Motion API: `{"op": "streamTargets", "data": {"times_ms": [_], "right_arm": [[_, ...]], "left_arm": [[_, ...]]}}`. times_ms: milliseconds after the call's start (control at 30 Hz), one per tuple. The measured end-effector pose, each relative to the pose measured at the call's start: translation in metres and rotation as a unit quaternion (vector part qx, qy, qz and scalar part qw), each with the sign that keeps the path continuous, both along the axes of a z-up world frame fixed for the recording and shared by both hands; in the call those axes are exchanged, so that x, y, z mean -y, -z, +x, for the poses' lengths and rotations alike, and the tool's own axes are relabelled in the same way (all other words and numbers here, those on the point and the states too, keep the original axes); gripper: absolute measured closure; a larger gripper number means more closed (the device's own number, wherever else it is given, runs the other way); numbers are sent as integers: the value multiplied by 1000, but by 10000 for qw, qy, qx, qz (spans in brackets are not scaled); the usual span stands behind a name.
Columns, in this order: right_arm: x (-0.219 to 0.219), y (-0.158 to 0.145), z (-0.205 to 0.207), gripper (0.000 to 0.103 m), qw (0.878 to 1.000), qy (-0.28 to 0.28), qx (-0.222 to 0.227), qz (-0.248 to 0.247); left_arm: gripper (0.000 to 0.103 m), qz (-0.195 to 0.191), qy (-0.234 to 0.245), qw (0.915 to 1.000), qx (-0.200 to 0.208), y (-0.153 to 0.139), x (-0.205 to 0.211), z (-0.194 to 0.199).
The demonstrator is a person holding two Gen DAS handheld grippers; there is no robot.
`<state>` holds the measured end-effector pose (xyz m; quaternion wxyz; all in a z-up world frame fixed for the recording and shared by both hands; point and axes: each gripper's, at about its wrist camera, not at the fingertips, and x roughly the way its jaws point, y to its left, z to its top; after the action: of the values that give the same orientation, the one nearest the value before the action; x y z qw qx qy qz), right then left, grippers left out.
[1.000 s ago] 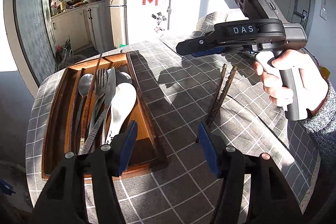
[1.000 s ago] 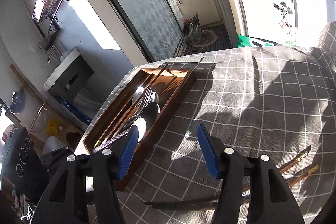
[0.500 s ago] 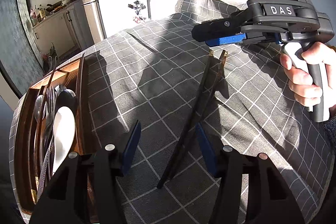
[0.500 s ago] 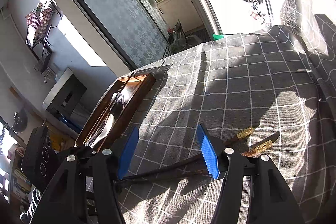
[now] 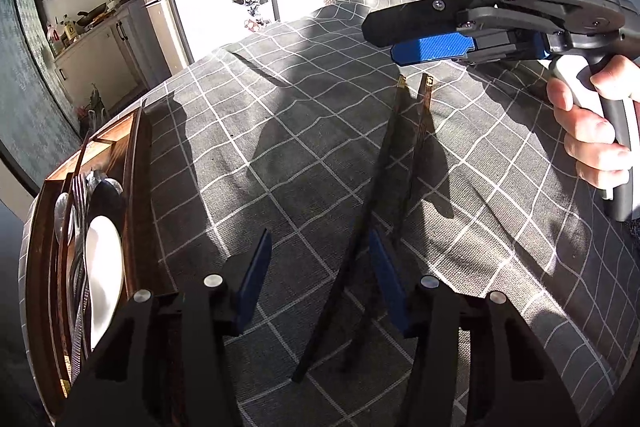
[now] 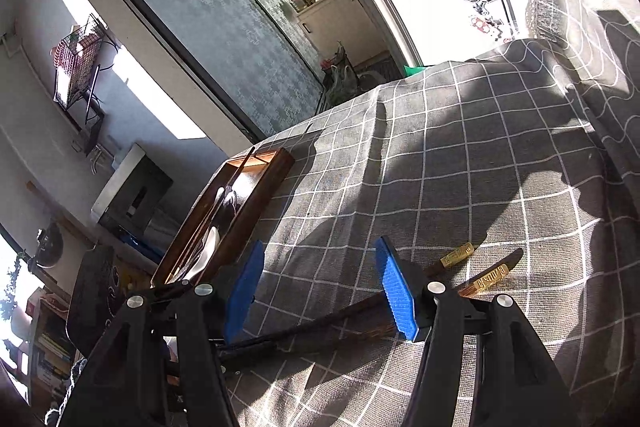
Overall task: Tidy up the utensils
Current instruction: 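Grasp a dark gold-tipped chopstick from the cloth with the left tool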
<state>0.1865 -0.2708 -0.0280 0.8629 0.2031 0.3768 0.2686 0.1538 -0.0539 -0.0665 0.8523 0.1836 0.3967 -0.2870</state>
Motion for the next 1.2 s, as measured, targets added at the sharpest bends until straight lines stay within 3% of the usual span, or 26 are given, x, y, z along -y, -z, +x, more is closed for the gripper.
{"op": "streamTargets", "data": {"times_ms": [33, 100, 133, 267, 433, 633, 867, 900, 933, 1000, 1200], "right_arm": [[0, 0, 0, 44, 10000, -10, -4, 7], [1, 1, -1, 44, 10000, -21, -5, 17], [1, 0, -1, 44, 10000, -21, -7, 30], [6, -1, 0, 44, 10000, 44, -21, 66], [4, 13, 8, 44, 9991, 153, -397, 75], [-11, 22, 12, 44, 9970, 86, -762, 61], [-23, 38, 20, 44, 9887, 8, -1303, 745], [-25, 40, 20, 50, 9884, 36, -1313, 765], [-29, 39, 20, 65, 9893, 51, -1283, 693], [-32, 39, 19, 81, 9906, 81, -1218, 622], [-51, 22, 16, 85, 9945, 1, -977, 387]], "left_arm": [[51, -16, 40, 10000, -62, 0, 0, 1], [74, -187, 208, 9992, -292, -1, -1, 3], [93, -201, 277, 9989, -311, -1, 1, 2], [97, -206, 534, 9976, -383, -1, 6, -6], [97, -166, 447, 9986, -243, -2, 8, -14], [97, -528, 308, 9981, -98, -21, 2, -17], [97, -909, 146, 9957, 46, -44, -6, -23], [97, -920, 159, 9956, 7, -44, -6, -24], [97, -942, 192, 9954, 21, -44, -6, -26], [97, -951, 218, 9952, 8, -43, -7, -28], [97, -975, 134, 9951, 43, -41, -21, -33]]}}
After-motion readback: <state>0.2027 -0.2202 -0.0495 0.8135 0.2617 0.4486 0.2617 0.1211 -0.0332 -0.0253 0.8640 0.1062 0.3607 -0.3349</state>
